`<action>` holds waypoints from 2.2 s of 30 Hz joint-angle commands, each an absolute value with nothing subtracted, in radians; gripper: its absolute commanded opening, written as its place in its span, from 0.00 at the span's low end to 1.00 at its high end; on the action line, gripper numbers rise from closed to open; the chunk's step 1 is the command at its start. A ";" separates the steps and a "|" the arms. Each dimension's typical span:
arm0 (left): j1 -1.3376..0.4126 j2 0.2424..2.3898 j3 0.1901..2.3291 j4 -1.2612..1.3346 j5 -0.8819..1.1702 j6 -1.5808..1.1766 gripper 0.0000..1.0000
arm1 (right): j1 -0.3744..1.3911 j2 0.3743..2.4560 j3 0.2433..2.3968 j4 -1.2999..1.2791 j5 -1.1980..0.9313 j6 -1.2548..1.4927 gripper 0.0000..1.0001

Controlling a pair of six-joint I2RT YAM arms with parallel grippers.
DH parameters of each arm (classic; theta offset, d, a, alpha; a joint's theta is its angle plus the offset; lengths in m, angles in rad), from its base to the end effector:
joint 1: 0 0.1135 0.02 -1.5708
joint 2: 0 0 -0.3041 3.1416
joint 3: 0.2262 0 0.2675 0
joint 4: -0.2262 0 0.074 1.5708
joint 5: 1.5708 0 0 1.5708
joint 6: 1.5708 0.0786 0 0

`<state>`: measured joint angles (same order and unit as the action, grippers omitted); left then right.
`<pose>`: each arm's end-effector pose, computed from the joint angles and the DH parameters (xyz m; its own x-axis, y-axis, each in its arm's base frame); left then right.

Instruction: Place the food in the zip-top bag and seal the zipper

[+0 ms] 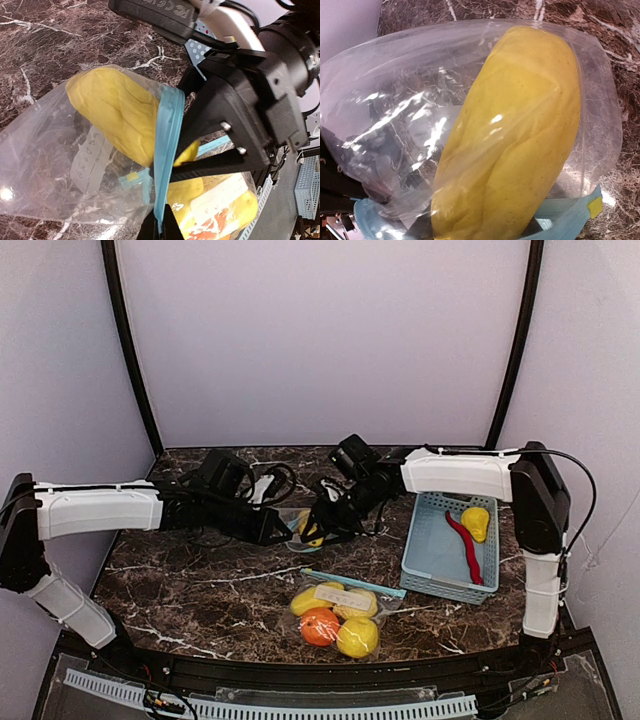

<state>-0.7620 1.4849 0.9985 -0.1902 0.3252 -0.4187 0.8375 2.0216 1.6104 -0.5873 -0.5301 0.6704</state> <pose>0.2490 -0.2723 0.2547 -0.7531 0.1861 -0.6310 0.5782 0.6449 -0.4998 0.2999 0.3923 0.2188 -0.9530 -0.2570 -0.1603 -0.2963 0.6811 0.6695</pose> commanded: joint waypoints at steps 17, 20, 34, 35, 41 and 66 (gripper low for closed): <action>-0.772 1.423 0.841 0.147 0.430 -0.697 0.01 | 0.810 1.955 1.426 -0.147 -0.394 1.218 0.49; -0.772 1.419 0.838 0.136 0.400 -0.732 0.01 | 0.810 1.952 1.465 -0.190 -0.374 1.173 0.63; -0.707 1.433 0.838 0.164 0.285 -0.870 0.01 | 0.817 1.764 1.464 -0.464 -0.308 0.787 0.71; -0.700 1.434 0.839 0.164 0.288 -0.870 0.01 | 0.818 1.760 1.464 -0.487 -0.293 0.751 0.71; -0.689 1.436 0.850 0.136 0.305 -0.858 0.01 | 0.816 1.819 1.504 -0.597 -0.228 0.534 0.69; -0.675 1.420 0.855 0.087 0.306 -0.837 0.01 | 0.790 2.056 1.692 -0.528 -0.282 0.264 0.36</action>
<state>-0.6830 1.4544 0.8547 0.1112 0.3019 -0.8497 0.7925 2.0441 1.6779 -0.5846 -0.2195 0.3202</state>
